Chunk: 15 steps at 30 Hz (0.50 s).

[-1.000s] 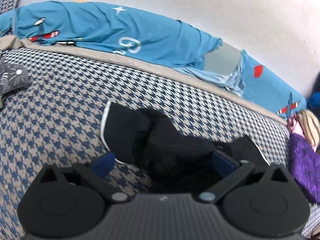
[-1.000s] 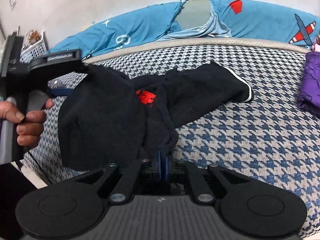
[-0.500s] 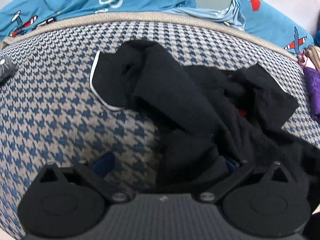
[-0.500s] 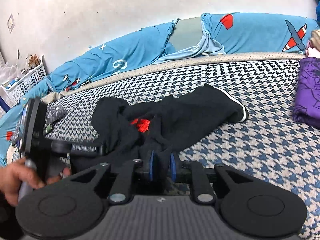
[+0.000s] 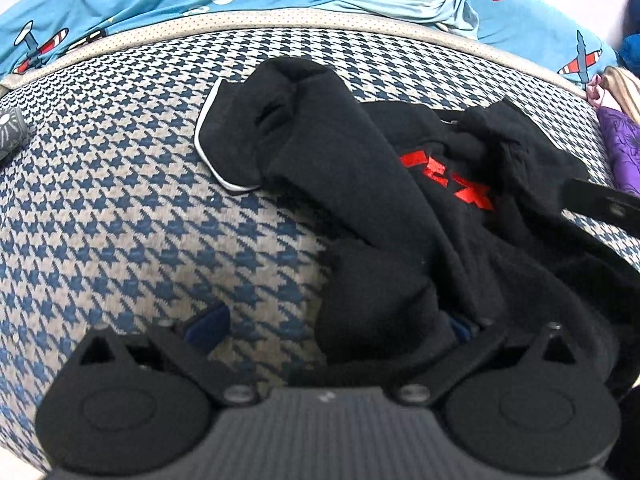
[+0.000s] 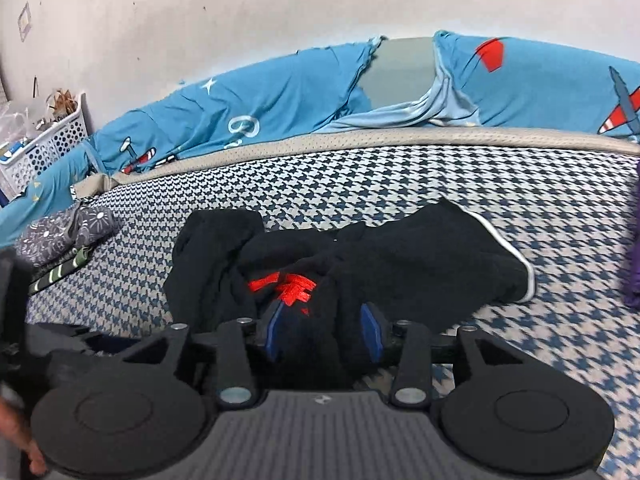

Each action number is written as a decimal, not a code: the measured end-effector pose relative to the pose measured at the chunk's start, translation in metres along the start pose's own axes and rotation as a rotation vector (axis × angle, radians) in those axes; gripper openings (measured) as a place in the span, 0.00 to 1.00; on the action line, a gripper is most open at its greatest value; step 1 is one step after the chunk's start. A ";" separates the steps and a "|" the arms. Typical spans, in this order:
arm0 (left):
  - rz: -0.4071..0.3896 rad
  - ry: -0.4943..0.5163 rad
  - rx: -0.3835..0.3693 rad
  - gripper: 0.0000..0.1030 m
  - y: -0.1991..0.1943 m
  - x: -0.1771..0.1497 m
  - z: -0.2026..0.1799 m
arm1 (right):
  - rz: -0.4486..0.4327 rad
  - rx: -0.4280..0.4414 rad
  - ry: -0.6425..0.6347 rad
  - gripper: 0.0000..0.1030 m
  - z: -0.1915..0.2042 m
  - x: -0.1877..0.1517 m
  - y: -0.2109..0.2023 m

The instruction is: Fold clothes

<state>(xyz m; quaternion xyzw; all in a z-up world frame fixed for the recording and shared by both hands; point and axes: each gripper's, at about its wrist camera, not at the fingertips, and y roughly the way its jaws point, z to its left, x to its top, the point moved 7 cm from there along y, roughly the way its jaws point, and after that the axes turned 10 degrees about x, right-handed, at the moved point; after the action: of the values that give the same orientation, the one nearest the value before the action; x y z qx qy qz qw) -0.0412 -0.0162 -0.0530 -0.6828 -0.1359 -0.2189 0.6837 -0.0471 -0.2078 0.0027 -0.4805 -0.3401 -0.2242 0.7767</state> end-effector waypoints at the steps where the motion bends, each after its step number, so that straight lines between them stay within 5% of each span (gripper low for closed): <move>1: 0.004 0.005 -0.003 1.00 -0.001 -0.001 0.001 | 0.007 -0.003 -0.001 0.40 0.000 0.000 0.005; 11: -0.035 0.015 -0.076 1.00 -0.020 0.006 0.012 | 0.073 -0.093 0.015 0.39 -0.010 -0.004 0.050; 15: -0.108 -0.094 -0.116 1.00 -0.033 0.024 0.030 | 0.088 -0.107 0.042 0.13 -0.015 -0.008 0.054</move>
<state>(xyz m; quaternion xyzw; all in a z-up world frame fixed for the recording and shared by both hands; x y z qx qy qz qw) -0.0329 0.0116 -0.0120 -0.7223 -0.1917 -0.2305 0.6232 -0.0111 -0.1970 -0.0398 -0.5310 -0.2897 -0.2178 0.7660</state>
